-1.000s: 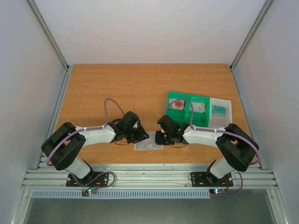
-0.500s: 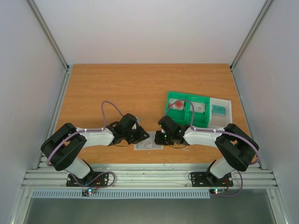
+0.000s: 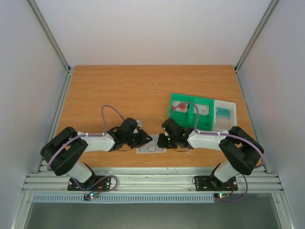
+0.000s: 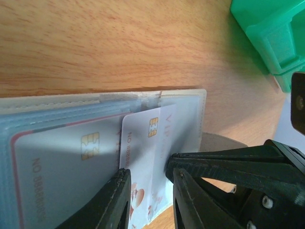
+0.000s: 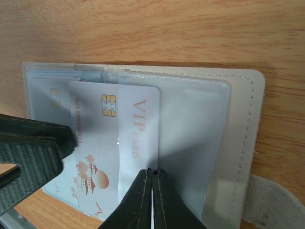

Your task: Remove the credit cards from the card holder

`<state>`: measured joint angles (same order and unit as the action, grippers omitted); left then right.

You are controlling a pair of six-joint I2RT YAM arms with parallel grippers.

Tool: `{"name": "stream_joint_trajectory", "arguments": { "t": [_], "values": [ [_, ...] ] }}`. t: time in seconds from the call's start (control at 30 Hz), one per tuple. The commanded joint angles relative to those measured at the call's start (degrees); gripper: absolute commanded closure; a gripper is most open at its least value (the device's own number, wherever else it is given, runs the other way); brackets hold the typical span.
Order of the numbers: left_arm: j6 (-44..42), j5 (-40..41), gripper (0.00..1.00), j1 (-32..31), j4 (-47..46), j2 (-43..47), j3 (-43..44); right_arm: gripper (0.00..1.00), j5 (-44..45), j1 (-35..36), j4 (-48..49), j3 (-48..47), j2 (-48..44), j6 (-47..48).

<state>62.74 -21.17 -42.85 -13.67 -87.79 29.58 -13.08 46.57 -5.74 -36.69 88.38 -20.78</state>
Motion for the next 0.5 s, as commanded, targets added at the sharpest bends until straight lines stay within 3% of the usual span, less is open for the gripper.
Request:
{"name": "stream_joint_trajectory", "arguments": {
  "t": [0.0, 0.17, 0.47],
  "values": [
    [-1.1, 2.4, 0.73, -0.1, 2.6, 3.6, -0.5, 0.94, 0.4, 0.3, -2.2, 1.8, 2.0, -0.4],
    [-3.4, 5.5, 0.68, -0.1, 11.2, 5.2, 1.0, 0.94, 0.4, 0.1, -2.5, 1.8, 1.9, -0.4],
    [-3.3, 3.1, 0.65, -0.1, 5.9, 1.4, 0.3, 0.94, 0.6, 0.1, -1.8, 2.4, 1.7, -0.3]
  ]
}}
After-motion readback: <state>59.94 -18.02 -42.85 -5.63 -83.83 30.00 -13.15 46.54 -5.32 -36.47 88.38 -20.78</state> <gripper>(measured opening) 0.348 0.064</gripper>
